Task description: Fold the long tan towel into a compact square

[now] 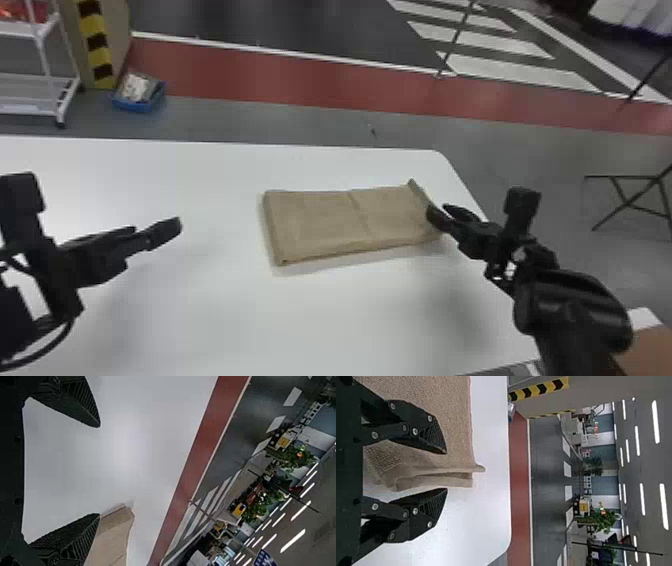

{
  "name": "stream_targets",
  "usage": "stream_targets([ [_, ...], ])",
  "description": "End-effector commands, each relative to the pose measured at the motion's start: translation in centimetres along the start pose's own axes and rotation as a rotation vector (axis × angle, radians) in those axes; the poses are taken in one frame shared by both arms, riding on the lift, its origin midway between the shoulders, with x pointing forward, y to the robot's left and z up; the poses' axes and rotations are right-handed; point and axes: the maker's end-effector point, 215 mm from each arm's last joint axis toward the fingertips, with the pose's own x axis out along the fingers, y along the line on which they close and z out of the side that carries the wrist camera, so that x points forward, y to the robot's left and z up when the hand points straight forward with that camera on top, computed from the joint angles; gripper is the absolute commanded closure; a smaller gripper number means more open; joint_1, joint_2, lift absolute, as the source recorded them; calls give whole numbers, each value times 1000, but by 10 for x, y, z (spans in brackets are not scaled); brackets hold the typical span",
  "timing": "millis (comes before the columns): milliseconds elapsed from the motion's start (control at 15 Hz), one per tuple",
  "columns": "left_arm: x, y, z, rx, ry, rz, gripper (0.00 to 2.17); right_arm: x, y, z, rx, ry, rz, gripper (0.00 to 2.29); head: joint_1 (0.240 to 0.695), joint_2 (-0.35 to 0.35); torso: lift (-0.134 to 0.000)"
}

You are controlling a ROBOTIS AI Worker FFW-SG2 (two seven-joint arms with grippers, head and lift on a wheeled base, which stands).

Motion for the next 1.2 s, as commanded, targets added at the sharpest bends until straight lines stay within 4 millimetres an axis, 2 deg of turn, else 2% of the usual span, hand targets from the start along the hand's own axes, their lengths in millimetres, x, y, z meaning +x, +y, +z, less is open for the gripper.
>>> stream_targets([
  [0, 2, -6, -3, 1, 3, -7, 87, -25, -4, 7, 14, -26, -10, 60, 695, -326, -124],
  [200, 22, -41, -16, 21, 5, -29, 90, -64, -20, 18, 45, -98, -38, 66, 695, -350, -124],
  [267, 31, -52, -12, 73, -21, -16, 90, -72, -24, 19, 50, -105, -43, 66, 695, -350, -124],
  [467, 61, -84, -37, 124, -27, -1, 90, -102, -26, 31, 44, -138, -40, 66, 695, -350, -124],
  [600, 74, -104, -48, 144, -36, -24, 157, -114, -24, 28, 39, -135, -34, 70, 695, -350, -124],
  [667, 78, -108, -52, 154, -43, -18, 218, -119, -23, 28, 53, -146, -22, 70, 695, -350, -124],
  [1133, 99, -139, -96, 189, -8, -19, 272, -138, -25, 14, 82, -162, -6, 73, 695, -350, -124],
])
